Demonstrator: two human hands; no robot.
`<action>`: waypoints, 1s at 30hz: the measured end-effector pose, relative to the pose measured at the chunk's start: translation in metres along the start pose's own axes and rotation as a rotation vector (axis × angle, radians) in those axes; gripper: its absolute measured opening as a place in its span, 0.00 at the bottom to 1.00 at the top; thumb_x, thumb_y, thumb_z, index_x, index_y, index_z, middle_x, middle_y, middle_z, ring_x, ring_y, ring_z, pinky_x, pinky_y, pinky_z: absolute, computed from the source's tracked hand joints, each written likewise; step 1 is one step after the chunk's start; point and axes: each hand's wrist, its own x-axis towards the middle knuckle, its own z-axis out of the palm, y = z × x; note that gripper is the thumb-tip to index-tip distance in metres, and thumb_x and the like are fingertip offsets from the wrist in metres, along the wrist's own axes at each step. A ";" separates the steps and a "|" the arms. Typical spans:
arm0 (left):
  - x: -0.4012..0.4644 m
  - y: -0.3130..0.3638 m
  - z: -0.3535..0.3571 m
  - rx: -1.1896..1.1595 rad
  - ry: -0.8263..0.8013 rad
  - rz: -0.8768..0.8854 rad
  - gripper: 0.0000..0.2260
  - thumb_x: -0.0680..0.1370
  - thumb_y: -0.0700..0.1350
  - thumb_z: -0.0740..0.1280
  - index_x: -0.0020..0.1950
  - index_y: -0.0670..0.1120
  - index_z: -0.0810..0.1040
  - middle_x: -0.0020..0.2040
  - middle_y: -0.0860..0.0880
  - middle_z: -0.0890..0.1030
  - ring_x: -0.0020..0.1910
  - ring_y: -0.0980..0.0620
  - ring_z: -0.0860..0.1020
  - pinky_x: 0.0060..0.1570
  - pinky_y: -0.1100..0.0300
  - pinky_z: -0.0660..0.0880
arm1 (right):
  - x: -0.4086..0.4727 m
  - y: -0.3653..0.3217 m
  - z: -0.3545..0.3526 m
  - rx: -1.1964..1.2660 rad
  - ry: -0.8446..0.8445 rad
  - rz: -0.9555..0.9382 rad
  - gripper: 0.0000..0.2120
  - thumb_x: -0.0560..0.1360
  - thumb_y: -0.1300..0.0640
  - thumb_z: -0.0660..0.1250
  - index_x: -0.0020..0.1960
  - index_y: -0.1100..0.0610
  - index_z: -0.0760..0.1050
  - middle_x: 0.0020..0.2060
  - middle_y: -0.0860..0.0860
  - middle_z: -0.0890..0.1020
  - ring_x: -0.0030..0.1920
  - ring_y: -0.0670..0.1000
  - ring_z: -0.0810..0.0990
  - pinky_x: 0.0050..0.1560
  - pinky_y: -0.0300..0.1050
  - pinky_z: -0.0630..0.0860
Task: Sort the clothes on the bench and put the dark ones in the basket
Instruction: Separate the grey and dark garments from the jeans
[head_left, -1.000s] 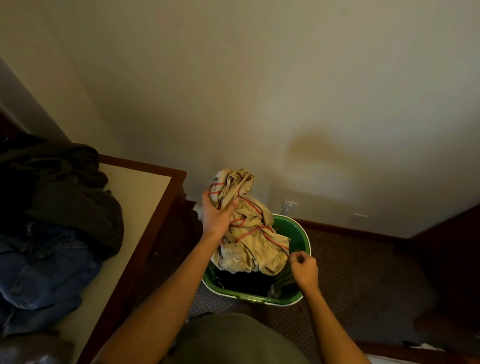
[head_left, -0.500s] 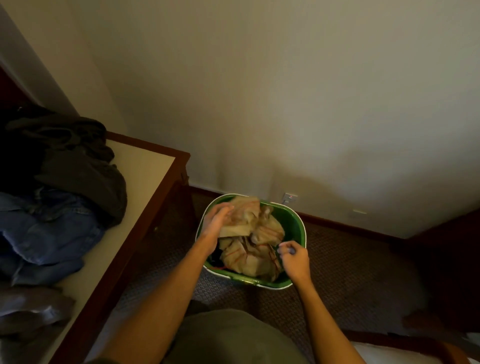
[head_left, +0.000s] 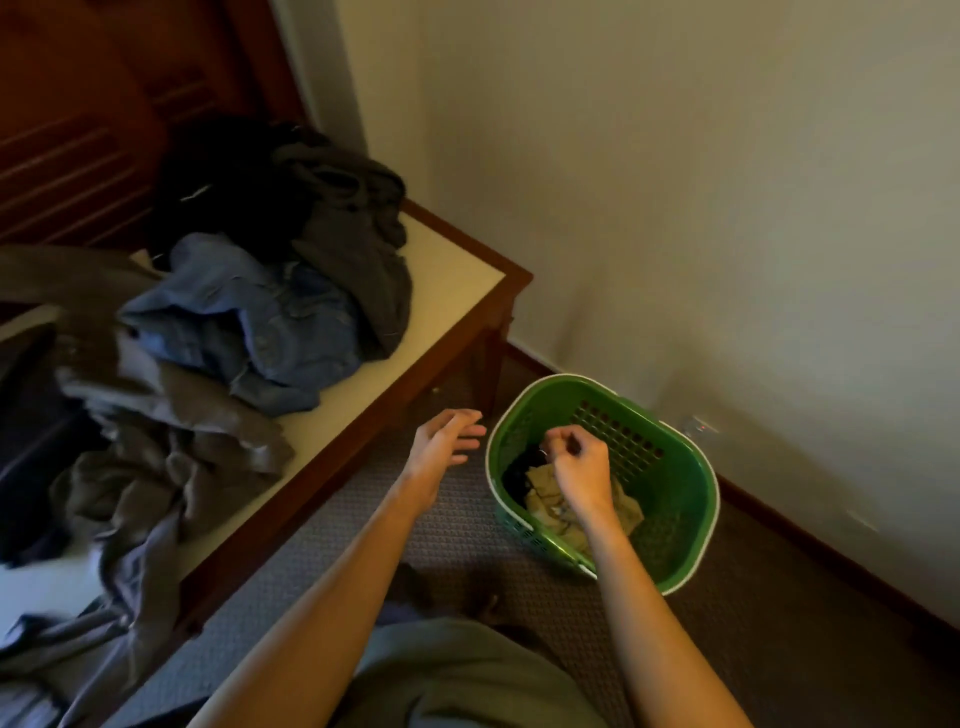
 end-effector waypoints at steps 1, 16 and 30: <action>-0.005 0.001 -0.013 -0.014 0.031 0.014 0.12 0.82 0.53 0.64 0.60 0.49 0.81 0.55 0.47 0.85 0.56 0.47 0.82 0.60 0.49 0.76 | 0.000 -0.010 0.012 0.003 -0.026 -0.014 0.07 0.80 0.60 0.65 0.49 0.55 0.81 0.43 0.48 0.84 0.45 0.46 0.82 0.51 0.43 0.78; -0.096 0.014 -0.258 -0.318 0.497 0.194 0.11 0.82 0.48 0.63 0.57 0.48 0.84 0.56 0.44 0.85 0.57 0.42 0.83 0.53 0.48 0.78 | -0.060 -0.145 0.262 -0.050 -0.419 -0.478 0.05 0.77 0.61 0.67 0.44 0.57 0.81 0.38 0.49 0.82 0.42 0.49 0.82 0.45 0.45 0.79; -0.121 -0.026 -0.469 0.411 0.950 -0.100 0.21 0.72 0.59 0.68 0.63 0.56 0.77 0.65 0.45 0.77 0.64 0.43 0.75 0.64 0.45 0.73 | -0.143 -0.173 0.486 -0.915 -0.782 -0.414 0.64 0.61 0.27 0.72 0.80 0.50 0.37 0.80 0.61 0.49 0.79 0.63 0.47 0.75 0.69 0.50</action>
